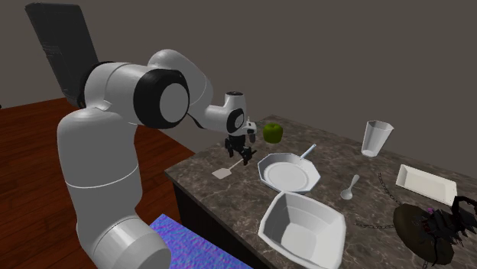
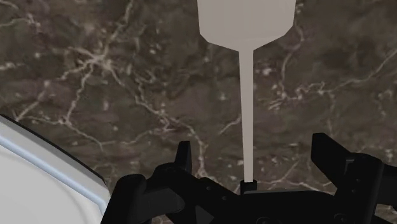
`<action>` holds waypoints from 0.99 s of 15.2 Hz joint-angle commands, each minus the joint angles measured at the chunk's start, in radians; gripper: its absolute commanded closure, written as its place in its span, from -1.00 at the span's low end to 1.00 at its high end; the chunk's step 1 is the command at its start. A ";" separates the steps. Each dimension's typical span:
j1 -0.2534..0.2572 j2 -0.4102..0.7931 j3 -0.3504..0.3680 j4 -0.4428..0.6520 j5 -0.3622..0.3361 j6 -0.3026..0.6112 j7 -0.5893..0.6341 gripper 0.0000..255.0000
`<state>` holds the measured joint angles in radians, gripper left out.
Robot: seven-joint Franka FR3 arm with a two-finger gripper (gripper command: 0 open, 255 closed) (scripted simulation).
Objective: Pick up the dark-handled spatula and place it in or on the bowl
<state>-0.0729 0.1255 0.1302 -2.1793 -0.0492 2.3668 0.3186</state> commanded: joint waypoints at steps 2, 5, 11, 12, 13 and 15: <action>0.000 0.001 0.000 -0.001 0.000 0.003 0.001 -1.00; 0.000 0.001 0.000 -0.001 0.000 0.003 0.001 -1.00; 0.000 0.001 0.000 -0.001 0.000 0.003 0.001 1.00; 0.000 0.001 0.000 -0.001 0.000 0.003 0.001 1.00; 0.000 0.001 0.000 -0.001 0.000 0.003 0.001 1.00; 0.000 0.001 0.000 -0.001 0.000 0.003 0.001 1.00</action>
<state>-0.0727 0.1267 0.1302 -2.1804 -0.0496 2.3694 0.3191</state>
